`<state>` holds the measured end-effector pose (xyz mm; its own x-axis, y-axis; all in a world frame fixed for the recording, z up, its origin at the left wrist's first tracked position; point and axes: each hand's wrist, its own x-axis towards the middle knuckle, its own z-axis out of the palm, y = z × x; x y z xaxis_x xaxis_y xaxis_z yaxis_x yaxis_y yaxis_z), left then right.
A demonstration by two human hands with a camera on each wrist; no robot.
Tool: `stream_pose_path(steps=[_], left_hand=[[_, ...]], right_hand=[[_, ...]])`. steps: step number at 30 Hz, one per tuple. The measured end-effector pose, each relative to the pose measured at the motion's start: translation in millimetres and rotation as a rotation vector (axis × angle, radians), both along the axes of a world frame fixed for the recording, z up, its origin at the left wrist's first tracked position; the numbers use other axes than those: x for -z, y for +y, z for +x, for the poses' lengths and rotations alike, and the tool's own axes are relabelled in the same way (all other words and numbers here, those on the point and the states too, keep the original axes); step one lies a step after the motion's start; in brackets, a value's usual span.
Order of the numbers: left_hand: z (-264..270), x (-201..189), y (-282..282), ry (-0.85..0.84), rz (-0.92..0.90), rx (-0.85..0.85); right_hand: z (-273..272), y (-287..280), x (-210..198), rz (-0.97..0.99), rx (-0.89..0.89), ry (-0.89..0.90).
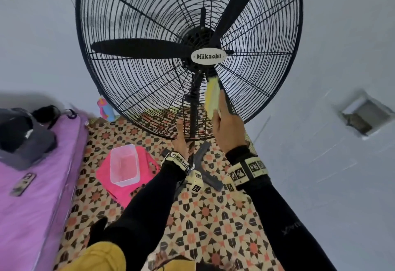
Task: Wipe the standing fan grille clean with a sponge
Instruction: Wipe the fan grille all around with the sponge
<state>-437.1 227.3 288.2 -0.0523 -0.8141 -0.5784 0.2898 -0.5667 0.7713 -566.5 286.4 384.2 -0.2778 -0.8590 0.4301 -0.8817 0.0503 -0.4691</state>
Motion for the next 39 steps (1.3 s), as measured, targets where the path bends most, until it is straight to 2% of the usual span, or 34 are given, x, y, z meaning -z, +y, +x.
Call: stream_pose_path(steps=[5,10,12,16,18,22,24,27,29,31,35,39], left_hand=[[0,20,-10,-0.002,0.008,0.01],[1,12,-4,0.015,-0.025,0.011],[2,11,-3,0.024,-0.03,0.034],[-1,-7,0,0.087,0.027,-0.01],[-4,-9,1,0.065,0.038,0.006],[-4,-2,2,0.057,0.028,0.079],[-6,8,-3,0.059,-0.003,0.021],[-12,14,-6,0.025,-0.012,-0.019],[-13,16,-9,0.012,0.007,-0.041],[-13,19,-12,0.034,0.044,-0.058],[-12,18,-11,0.011,0.028,-0.031],[-13,10,-4,-0.018,0.002,-0.016]], right_hand=[[7,23,54,0.234,-0.107,0.107],[1,12,40,-0.024,-0.01,-0.037],[4,13,54,0.007,-0.036,-0.05],[5,42,110,0.233,-0.128,-0.028],[1,46,108,0.204,-0.111,-0.042],[-2,30,96,0.003,-0.072,-0.08],[-4,29,119,0.056,-0.145,-0.076],[-10,43,185,0.252,-0.184,-0.008],[-14,52,209,0.381,-0.14,-0.075],[-14,51,216,0.461,-0.091,-0.16],[-7,43,219,0.443,-0.054,-0.301],[-2,39,239,0.514,0.064,-0.495]])
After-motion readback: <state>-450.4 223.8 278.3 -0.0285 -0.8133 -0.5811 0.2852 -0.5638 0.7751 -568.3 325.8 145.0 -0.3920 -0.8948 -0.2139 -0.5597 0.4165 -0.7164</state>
